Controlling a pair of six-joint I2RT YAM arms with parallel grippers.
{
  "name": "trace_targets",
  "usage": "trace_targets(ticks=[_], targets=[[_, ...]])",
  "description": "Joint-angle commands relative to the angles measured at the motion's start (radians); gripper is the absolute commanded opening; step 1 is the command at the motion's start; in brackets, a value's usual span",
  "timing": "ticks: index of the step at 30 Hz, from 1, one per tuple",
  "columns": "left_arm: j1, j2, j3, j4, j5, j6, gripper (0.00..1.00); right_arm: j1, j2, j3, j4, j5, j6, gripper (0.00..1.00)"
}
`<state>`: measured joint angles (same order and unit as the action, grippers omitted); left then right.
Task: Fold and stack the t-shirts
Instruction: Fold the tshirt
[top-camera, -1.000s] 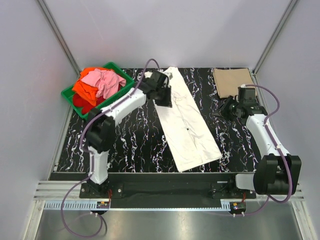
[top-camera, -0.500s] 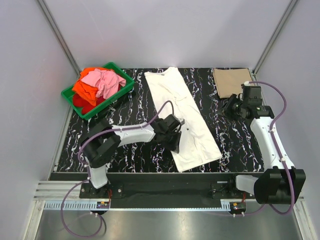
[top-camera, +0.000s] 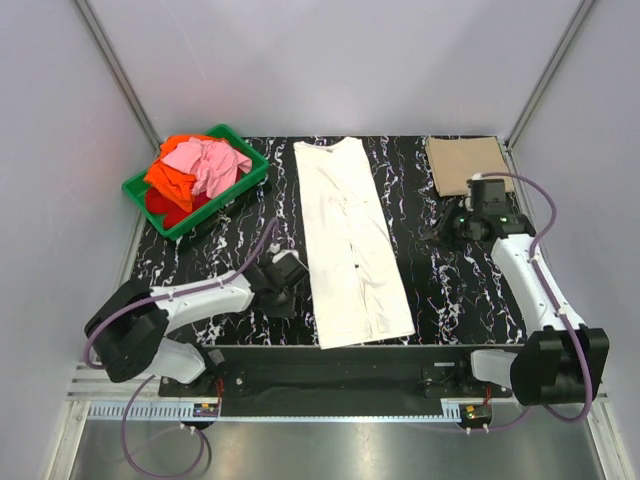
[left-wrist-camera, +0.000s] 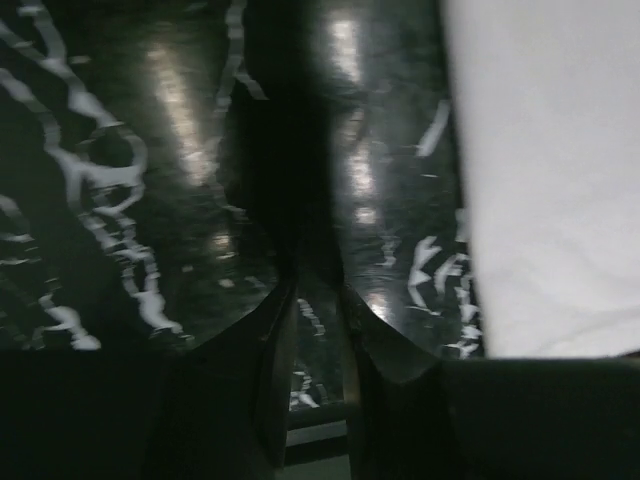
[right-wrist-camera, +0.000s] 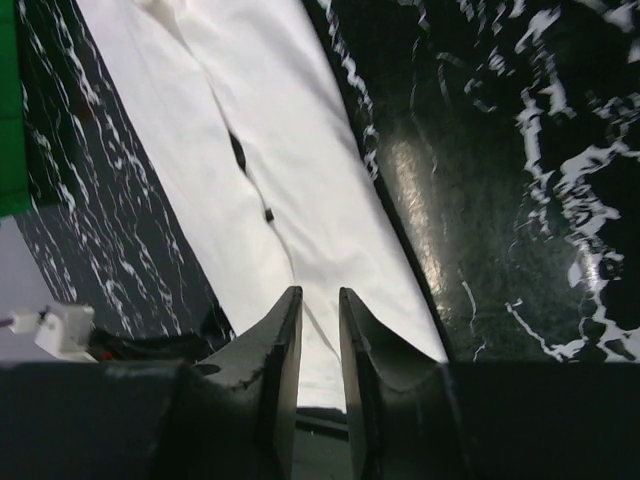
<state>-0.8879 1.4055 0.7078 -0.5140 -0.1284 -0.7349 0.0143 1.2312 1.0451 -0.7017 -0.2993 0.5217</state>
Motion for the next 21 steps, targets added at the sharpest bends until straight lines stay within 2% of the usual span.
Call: trace_targets(ticks=[1, 2, 6, 8, 12, 17, 21], targets=[[0.049, -0.078, 0.018, -0.144, -0.154, 0.021, 0.28, 0.112, 0.017, -0.051, 0.057, 0.005, 0.047, 0.29], [0.049, -0.097, 0.045, -0.162, -0.152, 0.060, 0.29, 0.142, 0.027, -0.060, 0.065, 0.014, 0.066, 0.29], [0.035, -0.164, 0.197, -0.066, 0.074, 0.126, 0.34, 0.216, 0.050, -0.103, 0.094, 0.054, 0.089, 0.29], [0.033, -0.160, 0.212, -0.020, 0.124, 0.111, 0.35, 0.234, 0.054, -0.125, 0.107, 0.080, 0.090, 0.29], [0.032, -0.076, 0.159, 0.175, 0.321, 0.060, 0.34, 0.295, 0.067, -0.145, 0.119, 0.097, 0.100, 0.30], [0.020, 0.036, 0.113, 0.291, 0.377, 0.023, 0.30, 0.311, 0.041, -0.192, 0.123, 0.130, 0.107, 0.30], [0.018, 0.098, 0.098, 0.273, 0.348, 0.028, 0.29, 0.311, 0.025, -0.201, 0.123, 0.135, 0.106, 0.30]])
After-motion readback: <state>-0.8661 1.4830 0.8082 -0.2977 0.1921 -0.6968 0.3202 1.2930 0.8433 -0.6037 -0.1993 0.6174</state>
